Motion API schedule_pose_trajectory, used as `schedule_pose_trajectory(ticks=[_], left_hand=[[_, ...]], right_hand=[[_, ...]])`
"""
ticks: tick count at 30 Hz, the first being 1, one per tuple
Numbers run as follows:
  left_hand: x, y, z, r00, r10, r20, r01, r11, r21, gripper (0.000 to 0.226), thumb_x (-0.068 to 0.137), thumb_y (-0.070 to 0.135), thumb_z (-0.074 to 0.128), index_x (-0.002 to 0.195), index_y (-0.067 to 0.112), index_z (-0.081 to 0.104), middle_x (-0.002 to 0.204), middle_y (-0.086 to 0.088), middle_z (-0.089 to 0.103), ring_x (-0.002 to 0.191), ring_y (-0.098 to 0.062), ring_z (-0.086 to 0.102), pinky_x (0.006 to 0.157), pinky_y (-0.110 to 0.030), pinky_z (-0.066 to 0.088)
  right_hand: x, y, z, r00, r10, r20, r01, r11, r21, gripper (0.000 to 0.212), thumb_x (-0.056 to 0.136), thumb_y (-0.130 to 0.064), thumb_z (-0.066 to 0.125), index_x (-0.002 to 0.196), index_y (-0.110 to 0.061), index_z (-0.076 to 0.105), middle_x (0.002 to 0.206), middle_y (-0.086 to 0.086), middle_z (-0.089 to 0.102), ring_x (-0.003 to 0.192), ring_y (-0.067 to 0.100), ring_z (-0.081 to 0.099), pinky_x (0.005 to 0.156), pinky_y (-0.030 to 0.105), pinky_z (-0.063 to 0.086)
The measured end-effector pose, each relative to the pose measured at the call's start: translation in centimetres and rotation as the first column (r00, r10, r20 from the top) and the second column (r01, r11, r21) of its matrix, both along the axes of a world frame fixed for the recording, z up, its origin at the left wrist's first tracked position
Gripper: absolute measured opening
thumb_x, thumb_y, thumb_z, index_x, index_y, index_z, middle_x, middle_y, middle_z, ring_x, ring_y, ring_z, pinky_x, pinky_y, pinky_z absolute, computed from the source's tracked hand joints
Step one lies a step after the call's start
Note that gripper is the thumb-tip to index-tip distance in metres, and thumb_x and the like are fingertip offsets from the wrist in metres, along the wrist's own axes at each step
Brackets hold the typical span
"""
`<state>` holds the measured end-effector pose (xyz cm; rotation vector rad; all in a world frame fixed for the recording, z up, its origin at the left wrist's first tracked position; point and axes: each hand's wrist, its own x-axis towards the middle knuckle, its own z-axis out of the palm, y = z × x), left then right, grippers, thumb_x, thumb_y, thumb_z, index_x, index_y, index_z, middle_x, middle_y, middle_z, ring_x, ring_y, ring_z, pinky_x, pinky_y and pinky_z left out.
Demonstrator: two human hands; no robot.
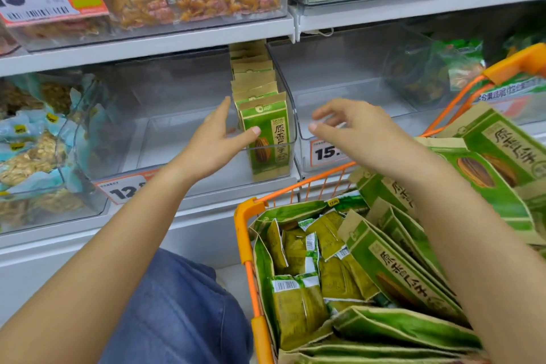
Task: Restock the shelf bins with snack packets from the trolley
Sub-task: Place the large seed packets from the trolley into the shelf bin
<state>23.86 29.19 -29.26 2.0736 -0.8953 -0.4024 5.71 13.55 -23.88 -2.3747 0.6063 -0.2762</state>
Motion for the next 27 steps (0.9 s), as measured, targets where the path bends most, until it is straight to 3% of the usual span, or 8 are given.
schedule_pose_trajectory(ticks=[5, 9, 12, 15, 18, 21, 25, 27], left_hand=[[-3.4, 1.2, -0.7, 0.920, 0.176, 0.350, -0.060, 0.947, -0.317, 0.061, 0.093, 0.023, 0.060, 0.147, 0.017, 0.030, 0.149, -0.001, 0.033, 0.114, -0.005, 0.048, 0.094, -0.034, 0.049], [-5.1, 1.0, -2.9, 0.871, 0.094, 0.482, 0.077, 0.944, -0.322, 0.052, 0.092, 0.016, 0.055, 0.141, 0.017, 0.039, 0.136, -0.002, 0.043, 0.099, -0.009, 0.055, 0.072, -0.033, 0.055], [-5.9, 0.7, -3.6, 0.852, 0.041, 0.522, 0.127, 0.951, -0.283, 0.038, 0.090, 0.017, 0.052, 0.129, 0.018, 0.055, 0.119, 0.002, 0.057, 0.093, -0.007, 0.055, 0.073, -0.037, 0.055], [-6.7, 0.7, -3.2, 0.874, 0.027, 0.485, 0.144, 0.939, -0.313, 0.024, 0.092, 0.019, 0.052, 0.112, 0.024, 0.066, 0.096, 0.007, 0.069, 0.090, -0.011, 0.061, 0.075, -0.033, 0.052], [-8.2, 0.7, -0.9, 0.997, -0.073, -0.021, 0.054, 0.873, -0.484, 0.018, 0.098, 0.023, 0.051, 0.100, 0.028, 0.068, 0.080, 0.006, 0.071, 0.068, -0.008, 0.062, 0.056, -0.017, 0.045], [-8.8, 1.0, 1.4, 0.929, -0.198, -0.311, 0.031, 0.882, -0.470, 0.036, 0.094, 0.049, 0.044, 0.098, 0.023, 0.068, 0.072, 0.002, 0.070, 0.046, -0.013, 0.052, 0.040, -0.020, 0.028], [-8.4, 1.6, 3.9, 0.968, -0.218, -0.126, 0.129, 0.860, -0.494, 0.005, 0.090, 0.021, 0.063, 0.094, 0.020, 0.066, 0.068, 0.011, 0.067, 0.053, 0.000, 0.054, 0.048, -0.011, 0.037], [-7.1, 1.8, 5.0, 0.988, -0.139, 0.066, 0.153, 0.841, -0.518, 0.012, 0.091, 0.016, 0.064, 0.101, 0.022, 0.064, 0.081, 0.017, 0.069, 0.069, 0.005, 0.058, 0.059, -0.011, 0.043]], right_hand=[[-5.8, 1.0, 1.9, 0.849, 0.099, -0.519, -0.225, 0.956, -0.186, 0.044, 0.072, -0.069, 0.061, 0.084, -0.027, 0.067, 0.087, -0.011, 0.064, 0.082, 0.007, 0.059, 0.073, 0.029, 0.048], [-7.8, 2.9, -0.7, 0.703, 0.093, -0.705, -0.399, 0.872, -0.283, 0.049, 0.086, -0.062, 0.053, 0.086, -0.014, 0.061, 0.078, -0.001, 0.059, 0.084, 0.019, 0.061, 0.066, 0.031, 0.045], [-7.7, 3.3, -1.4, 0.844, 0.044, -0.535, -0.310, 0.853, -0.419, 0.042, 0.097, -0.050, 0.041, 0.069, -0.019, 0.045, 0.065, -0.005, 0.042, 0.071, 0.019, 0.052, 0.061, 0.031, 0.035], [-7.1, 2.7, 0.4, 0.980, 0.016, -0.198, -0.074, 0.954, -0.290, 0.046, 0.096, -0.048, 0.046, 0.063, -0.016, 0.046, 0.058, 0.000, 0.049, 0.056, 0.015, 0.045, 0.051, 0.032, 0.030], [-5.8, 1.9, 1.1, 0.979, -0.029, 0.204, 0.029, 1.000, 0.001, 0.046, 0.096, -0.044, 0.051, 0.076, -0.004, 0.062, 0.072, 0.015, 0.066, 0.069, 0.031, 0.061, 0.067, 0.041, 0.047], [-3.9, 2.1, 0.2, 0.941, -0.037, 0.336, -0.002, 0.993, 0.115, 0.046, 0.096, -0.040, 0.053, 0.069, -0.003, 0.055, 0.059, 0.001, 0.059, 0.055, 0.017, 0.054, 0.057, 0.033, 0.041], [-1.6, 2.7, 1.1, 0.885, -0.037, 0.464, -0.042, 0.986, 0.160, 0.038, 0.096, -0.030, 0.055, 0.059, -0.022, 0.055, 0.044, -0.015, 0.050, 0.044, -0.001, 0.045, 0.047, 0.015, 0.034], [-0.4, 2.9, 2.7, 0.859, -0.007, 0.512, -0.060, 0.992, 0.114, 0.030, 0.095, -0.032, 0.057, 0.066, -0.028, 0.062, 0.048, -0.016, 0.056, 0.046, 0.000, 0.051, 0.048, 0.013, 0.038]])
